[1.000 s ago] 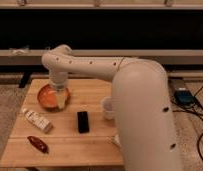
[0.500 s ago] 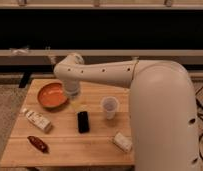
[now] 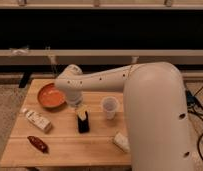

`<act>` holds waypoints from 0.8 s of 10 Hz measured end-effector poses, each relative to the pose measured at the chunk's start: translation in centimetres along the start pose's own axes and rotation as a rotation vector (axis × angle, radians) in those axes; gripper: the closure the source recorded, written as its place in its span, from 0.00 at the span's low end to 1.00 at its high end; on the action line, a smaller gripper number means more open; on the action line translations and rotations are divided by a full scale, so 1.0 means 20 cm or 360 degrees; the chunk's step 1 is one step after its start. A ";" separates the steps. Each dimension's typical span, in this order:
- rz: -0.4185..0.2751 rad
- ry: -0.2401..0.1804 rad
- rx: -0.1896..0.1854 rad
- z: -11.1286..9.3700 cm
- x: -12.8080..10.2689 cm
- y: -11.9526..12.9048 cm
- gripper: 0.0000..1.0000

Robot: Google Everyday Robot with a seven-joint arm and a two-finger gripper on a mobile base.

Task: Place the eraser on the white sponge

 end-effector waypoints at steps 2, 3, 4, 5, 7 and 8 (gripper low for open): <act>0.0000 0.0002 -0.0004 0.00 0.00 0.00 0.20; 0.0001 0.0002 -0.0004 0.00 0.00 0.00 0.20; 0.0001 0.0002 -0.0005 0.00 0.00 0.00 0.20; 0.0001 0.0002 -0.0005 0.00 0.00 0.00 0.20; -0.0043 0.0023 0.0024 0.02 0.00 0.02 0.20; -0.0152 0.0041 0.0080 0.03 0.00 0.03 0.20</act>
